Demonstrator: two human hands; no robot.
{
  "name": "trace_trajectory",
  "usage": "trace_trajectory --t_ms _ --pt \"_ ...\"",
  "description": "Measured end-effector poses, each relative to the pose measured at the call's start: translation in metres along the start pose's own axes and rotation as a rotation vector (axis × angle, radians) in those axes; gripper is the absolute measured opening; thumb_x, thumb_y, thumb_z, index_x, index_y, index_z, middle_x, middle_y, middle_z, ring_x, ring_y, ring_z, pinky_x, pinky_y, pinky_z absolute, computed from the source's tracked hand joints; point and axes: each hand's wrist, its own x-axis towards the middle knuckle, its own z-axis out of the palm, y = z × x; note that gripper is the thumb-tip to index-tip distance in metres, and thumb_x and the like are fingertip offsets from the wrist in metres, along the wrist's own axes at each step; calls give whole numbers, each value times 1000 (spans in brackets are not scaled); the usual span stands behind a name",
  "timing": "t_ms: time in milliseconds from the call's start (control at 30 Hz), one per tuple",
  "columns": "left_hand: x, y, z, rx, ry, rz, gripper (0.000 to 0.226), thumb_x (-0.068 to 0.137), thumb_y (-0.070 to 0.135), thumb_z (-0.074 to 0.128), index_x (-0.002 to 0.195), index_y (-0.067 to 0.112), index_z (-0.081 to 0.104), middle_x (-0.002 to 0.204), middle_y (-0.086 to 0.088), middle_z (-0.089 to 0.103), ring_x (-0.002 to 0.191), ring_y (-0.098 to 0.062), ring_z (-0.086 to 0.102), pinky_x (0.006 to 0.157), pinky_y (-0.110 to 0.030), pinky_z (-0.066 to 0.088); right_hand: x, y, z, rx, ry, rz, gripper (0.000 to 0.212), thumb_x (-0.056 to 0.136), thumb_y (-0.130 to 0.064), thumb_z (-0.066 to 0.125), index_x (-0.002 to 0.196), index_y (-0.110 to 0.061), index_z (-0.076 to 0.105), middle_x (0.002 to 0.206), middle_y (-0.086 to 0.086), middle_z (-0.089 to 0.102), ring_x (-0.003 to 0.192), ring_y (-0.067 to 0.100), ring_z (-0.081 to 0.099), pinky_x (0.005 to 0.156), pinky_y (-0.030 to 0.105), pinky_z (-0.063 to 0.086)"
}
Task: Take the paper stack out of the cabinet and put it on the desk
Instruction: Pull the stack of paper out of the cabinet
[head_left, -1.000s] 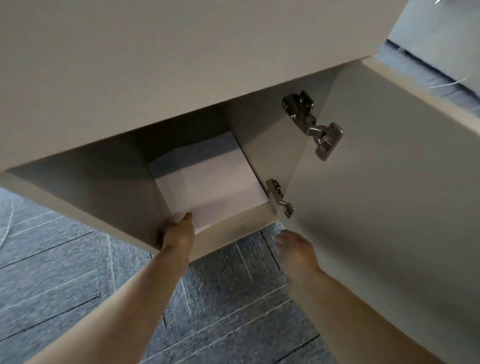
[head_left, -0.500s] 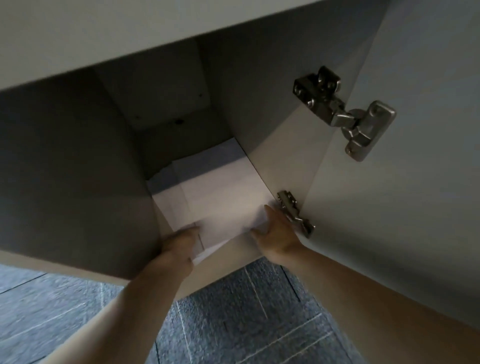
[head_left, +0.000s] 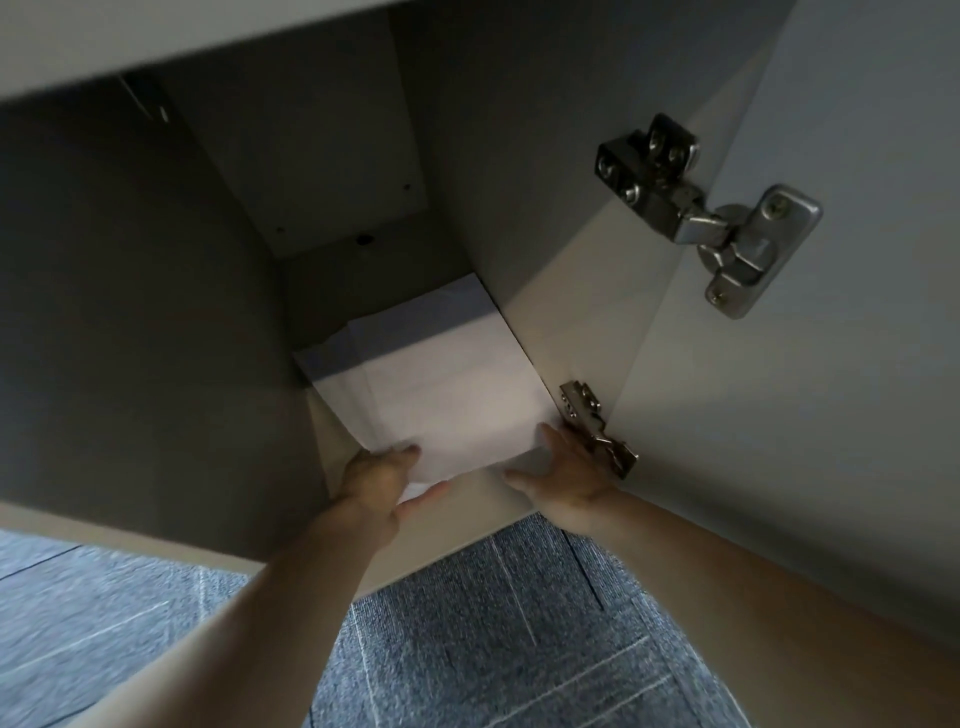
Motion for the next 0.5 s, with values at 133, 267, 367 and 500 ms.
trace_trajectory --t_ms 133,267,367,500 --pt "-19 3 -9 -36 7 113 24 92 -1 68 100 21 62 114 -5 68 102 -32 68 56 -36 66 3 -6 9 299 79 -19 110 59 -80 64 147 -21 35 150 1 49 140 24 46 113 40 40" --pt "-42 8 -30 -54 -95 180 26 95 1 63 109 23 64 106 -4 73 92 -27 74 54 -31 64 0 -20 11 542 153 -21 60 80 -60 65 127 -24 56 120 -6 68 116 20 65 100 38 51" --pt "-55 7 -31 56 -31 274 20 97 5 61 111 18 62 91 -8 72 51 -19 74 47 -28 62 -2 -22 7 561 138 96 34 86 -56 61 95 -24 56 99 0 69 100 28 73 92 47 58" --pt "-60 4 -32 227 52 368 34 98 3 59 129 15 54 115 -13 65 66 -25 71 40 -30 60 -1 -24 2 812 64 199 35 91 -21 70 122 -11 57 115 3 61 100 23 69 90 36 59"
